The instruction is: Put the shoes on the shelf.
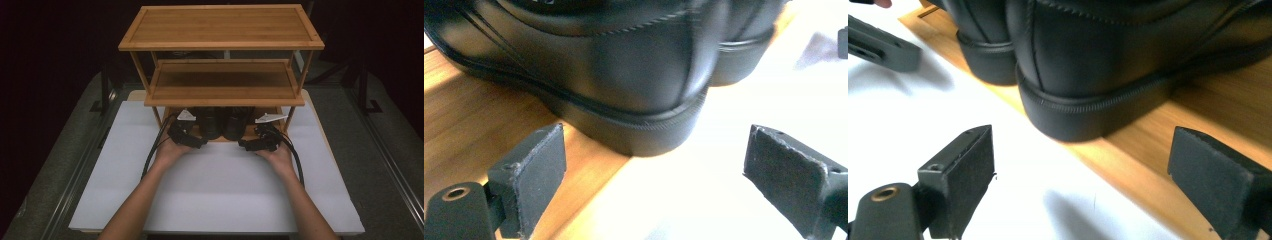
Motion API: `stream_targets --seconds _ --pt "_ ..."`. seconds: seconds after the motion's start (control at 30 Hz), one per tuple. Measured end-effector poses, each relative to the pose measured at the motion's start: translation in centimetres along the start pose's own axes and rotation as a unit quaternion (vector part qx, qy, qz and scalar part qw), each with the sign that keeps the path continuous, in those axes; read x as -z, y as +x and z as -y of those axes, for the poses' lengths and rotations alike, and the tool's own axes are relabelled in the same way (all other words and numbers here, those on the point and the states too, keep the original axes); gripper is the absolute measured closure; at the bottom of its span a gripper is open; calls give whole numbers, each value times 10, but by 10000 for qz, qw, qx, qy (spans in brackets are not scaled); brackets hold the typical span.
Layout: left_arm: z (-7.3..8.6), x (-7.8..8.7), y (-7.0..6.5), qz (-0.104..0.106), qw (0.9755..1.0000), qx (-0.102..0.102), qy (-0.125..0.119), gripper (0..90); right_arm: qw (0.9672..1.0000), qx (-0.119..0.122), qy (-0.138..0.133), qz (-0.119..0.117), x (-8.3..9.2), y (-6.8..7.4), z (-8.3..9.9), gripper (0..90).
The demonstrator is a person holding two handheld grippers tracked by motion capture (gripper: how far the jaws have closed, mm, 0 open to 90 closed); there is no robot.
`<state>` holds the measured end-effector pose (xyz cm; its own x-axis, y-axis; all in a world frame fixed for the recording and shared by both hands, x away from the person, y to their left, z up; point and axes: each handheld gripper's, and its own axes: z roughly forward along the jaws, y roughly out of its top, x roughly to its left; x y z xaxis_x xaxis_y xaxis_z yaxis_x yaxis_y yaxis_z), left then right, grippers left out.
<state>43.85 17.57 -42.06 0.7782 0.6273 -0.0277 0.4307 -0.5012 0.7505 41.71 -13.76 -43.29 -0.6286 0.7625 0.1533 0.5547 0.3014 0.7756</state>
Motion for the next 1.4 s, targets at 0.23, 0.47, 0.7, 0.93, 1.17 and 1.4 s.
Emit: stream_targets --seconds 0.23,0.47,0.7,0.93,1.17,1.4 --pt "15 33 -14 49 9999 -29 -87 97 9999 -38 -52 102 28 6 17 107" --pt "40 68 -22 -77 9998 -8 -158 97 9999 -23 -77 125 54 9 34 93" --pt "78 98 -25 -347 9994 8 46 97 9997 26 -61 223 82 14 57 80" --pt "119 130 -30 -573 9980 151 227 97 9992 13 81 379 111 16 93 80" --pt "153 151 -39 -784 9957 202 447 97 9977 10 243 636 136 13 123 80" --pt "174 155 -38 -722 9958 374 424 94 9948 -14 545 861 144 7 146 80"
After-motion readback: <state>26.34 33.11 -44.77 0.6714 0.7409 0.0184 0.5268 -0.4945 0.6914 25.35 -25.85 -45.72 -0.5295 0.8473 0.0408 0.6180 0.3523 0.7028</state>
